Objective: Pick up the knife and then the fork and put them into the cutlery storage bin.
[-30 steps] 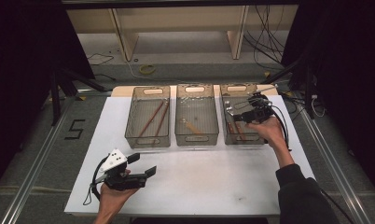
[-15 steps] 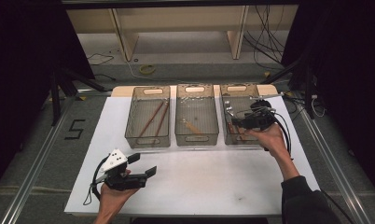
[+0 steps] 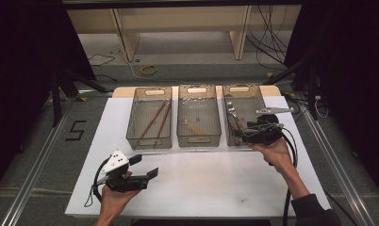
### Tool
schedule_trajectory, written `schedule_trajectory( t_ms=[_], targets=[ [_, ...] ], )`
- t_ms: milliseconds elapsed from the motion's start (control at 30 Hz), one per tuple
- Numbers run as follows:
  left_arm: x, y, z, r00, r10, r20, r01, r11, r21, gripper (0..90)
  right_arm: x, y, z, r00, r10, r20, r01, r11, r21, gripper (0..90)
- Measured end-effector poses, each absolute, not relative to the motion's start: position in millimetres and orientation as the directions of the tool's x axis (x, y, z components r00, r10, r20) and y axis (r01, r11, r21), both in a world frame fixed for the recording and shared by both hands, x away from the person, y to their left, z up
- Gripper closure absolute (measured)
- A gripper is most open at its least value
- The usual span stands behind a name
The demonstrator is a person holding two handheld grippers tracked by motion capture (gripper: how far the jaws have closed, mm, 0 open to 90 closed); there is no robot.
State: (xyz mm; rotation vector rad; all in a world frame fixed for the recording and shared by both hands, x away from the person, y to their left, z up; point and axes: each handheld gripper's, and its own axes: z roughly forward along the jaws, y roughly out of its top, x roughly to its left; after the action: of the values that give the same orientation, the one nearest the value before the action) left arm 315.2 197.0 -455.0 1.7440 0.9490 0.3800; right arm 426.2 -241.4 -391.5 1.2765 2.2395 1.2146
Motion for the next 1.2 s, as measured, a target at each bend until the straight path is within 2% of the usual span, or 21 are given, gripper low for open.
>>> schedule_trajectory(
  t_ms=[500,1200],
  targets=[
    [315.5,196.4,-455.6,0.636,0.746,-0.195,0.416,-0.119,0.901,15.5,381.1,-254.2,-414.8,-0.602,0.778,0.180,0.529,0.220,0.820,25.2],
    [315.4,195.4,-455.9,0.650,0.734,-0.196,0.415,-0.127,0.901,15.5,337.7,-260.7,-430.1,-0.650,0.742,0.160,0.443,0.200,0.874,25.4]
  ],
)
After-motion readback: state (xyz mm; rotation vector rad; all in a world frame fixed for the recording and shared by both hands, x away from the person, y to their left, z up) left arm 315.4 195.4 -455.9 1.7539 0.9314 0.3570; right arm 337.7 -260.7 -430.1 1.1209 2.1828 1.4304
